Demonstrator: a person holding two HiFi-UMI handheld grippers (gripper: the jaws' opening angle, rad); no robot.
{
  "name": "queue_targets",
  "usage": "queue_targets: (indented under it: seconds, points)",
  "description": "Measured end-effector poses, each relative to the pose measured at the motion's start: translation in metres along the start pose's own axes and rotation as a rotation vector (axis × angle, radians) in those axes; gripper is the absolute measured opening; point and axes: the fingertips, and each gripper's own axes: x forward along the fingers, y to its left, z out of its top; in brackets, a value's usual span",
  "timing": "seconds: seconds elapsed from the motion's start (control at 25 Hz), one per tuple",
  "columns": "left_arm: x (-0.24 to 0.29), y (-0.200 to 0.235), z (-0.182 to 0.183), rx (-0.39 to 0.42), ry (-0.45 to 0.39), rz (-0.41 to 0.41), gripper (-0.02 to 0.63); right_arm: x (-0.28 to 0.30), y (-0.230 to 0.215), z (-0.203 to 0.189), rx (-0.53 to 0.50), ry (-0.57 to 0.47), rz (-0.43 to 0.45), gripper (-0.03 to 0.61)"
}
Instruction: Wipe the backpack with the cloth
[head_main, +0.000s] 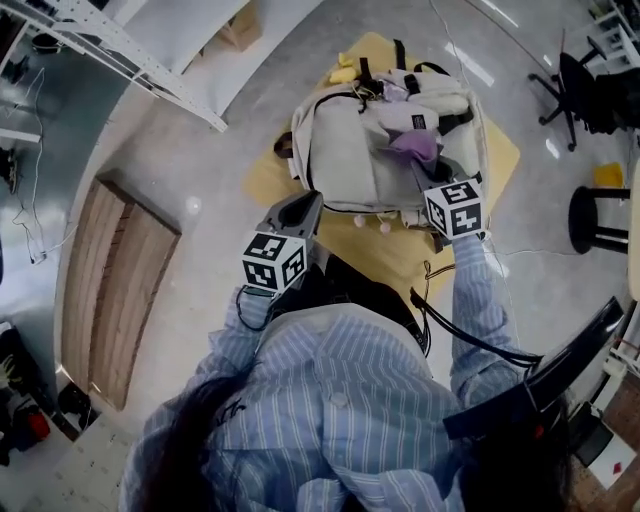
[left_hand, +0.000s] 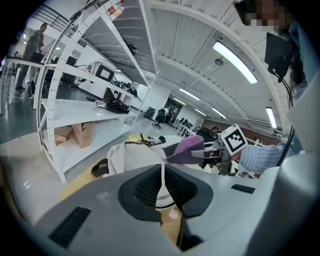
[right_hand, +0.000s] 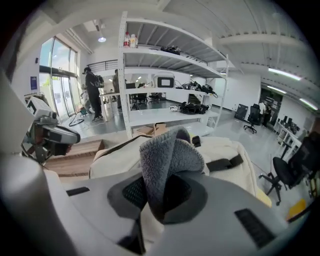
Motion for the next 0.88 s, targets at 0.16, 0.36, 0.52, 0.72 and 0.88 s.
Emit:
queue_targets:
  seconds: [0.16, 0.36, 0.52, 0.72, 0.88]
  points:
    - [0.008, -0.007, -0.002, 0.009, 0.012, -0.035, 0.021, -0.036, 0.027, -0.032, 0.122, -0.022, 0.002, 0.049]
    - [0.016, -0.019, -0.007, 0.027, 0.036, -0.082, 0.021, -0.067, 0.061, -0.065, 0.160, 0.002, -0.004, 0.049]
    - [0.023, -0.028, -0.010, 0.040, 0.051, -0.108, 0.021, -0.078, 0.081, -0.080, 0.172, 0.022, -0.002, 0.049]
    - [0.029, -0.040, -0.013, 0.045, 0.061, -0.133, 0.021, -0.091, 0.090, -0.083, 0.129, 0.032, -0.001, 0.049]
    - [0.031, -0.039, -0.015, 0.041, 0.062, -0.123, 0.021, -0.094, 0.065, -0.058, 0.109, -0.025, -0.006, 0.049]
